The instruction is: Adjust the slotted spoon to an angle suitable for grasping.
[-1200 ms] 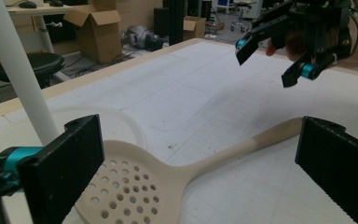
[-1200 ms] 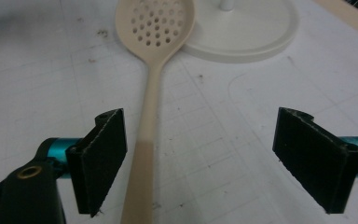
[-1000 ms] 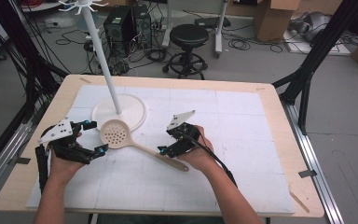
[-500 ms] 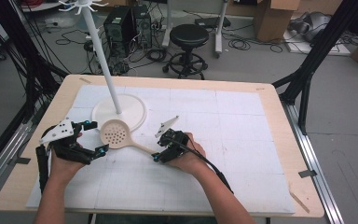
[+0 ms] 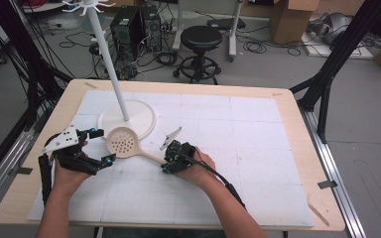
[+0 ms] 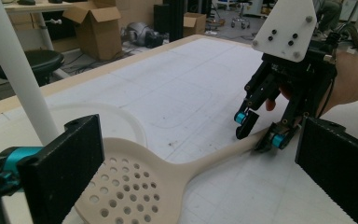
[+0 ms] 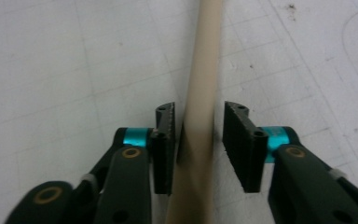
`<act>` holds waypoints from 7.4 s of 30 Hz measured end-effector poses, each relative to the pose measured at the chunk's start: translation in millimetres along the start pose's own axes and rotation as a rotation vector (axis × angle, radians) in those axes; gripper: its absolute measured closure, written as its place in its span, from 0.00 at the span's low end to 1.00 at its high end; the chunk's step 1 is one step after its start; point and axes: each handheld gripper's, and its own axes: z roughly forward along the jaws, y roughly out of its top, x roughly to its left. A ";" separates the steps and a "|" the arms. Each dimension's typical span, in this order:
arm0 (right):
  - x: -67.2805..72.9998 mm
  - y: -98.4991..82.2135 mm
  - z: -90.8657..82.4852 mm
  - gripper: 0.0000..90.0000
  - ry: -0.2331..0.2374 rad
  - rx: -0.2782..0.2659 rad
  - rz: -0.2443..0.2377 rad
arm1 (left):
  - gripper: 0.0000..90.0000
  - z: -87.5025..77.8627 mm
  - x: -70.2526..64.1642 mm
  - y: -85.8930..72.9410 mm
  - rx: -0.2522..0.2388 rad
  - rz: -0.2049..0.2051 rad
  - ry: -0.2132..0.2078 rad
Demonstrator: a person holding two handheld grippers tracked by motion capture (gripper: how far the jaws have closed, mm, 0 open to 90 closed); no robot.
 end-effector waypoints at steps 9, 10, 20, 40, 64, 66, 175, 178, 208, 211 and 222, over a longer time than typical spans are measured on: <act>-2.0 -5.0 -6.3 0.83 0.002 0.020 0.014 | 0.02 -0.6 0.2 0.2 -0.004 -0.002 0.002; -2.0 -5.0 -6.3 0.83 0.002 0.020 0.014 | 0.02 -0.6 0.2 0.2 -0.004 -0.002 0.002; -4.8 -25.9 -20.1 0.83 0.032 0.008 0.015 | 0.02 -1.1 0.7 0.1 -0.004 -0.002 0.002; -9.3 -65.3 -45.3 0.82 0.040 -0.017 0.045 | 0.02 0.8 0.2 -0.1 0.004 0.002 0.001; -12.0 -37.9 -56.5 0.65 0.011 -0.134 0.065 | 0.02 1.1 0.5 -0.5 0.010 0.001 -0.001; -11.6 -33.9 -52.2 0.65 0.011 -0.124 0.050 | 0.02 1.2 0.6 -0.5 0.008 0.001 -0.001; -12.4 -71.9 -115.5 0.43 -0.073 -0.333 0.037 | 0.02 -1.2 -0.8 3.6 -0.009 0.009 -0.005; -14.5 -84.1 -129.5 0.40 -0.106 -0.360 0.076 | 0.02 -0.7 -0.7 3.7 -0.009 0.011 -0.007; -17.5 -133.0 -170.7 0.22 -0.196 -0.597 0.197 | 0.02 3.7 -1.1 5.2 -0.012 0.019 -0.025; -19.3 -136.2 -174.4 0.21 -0.197 -0.610 0.202 | 0.02 3.1 -1.7 6.3 -0.015 0.023 -0.026; -22.7 -145.6 -188.8 0.17 -0.194 -0.697 0.226 | 0.02 4.2 -4.0 8.1 -0.010 0.029 -0.034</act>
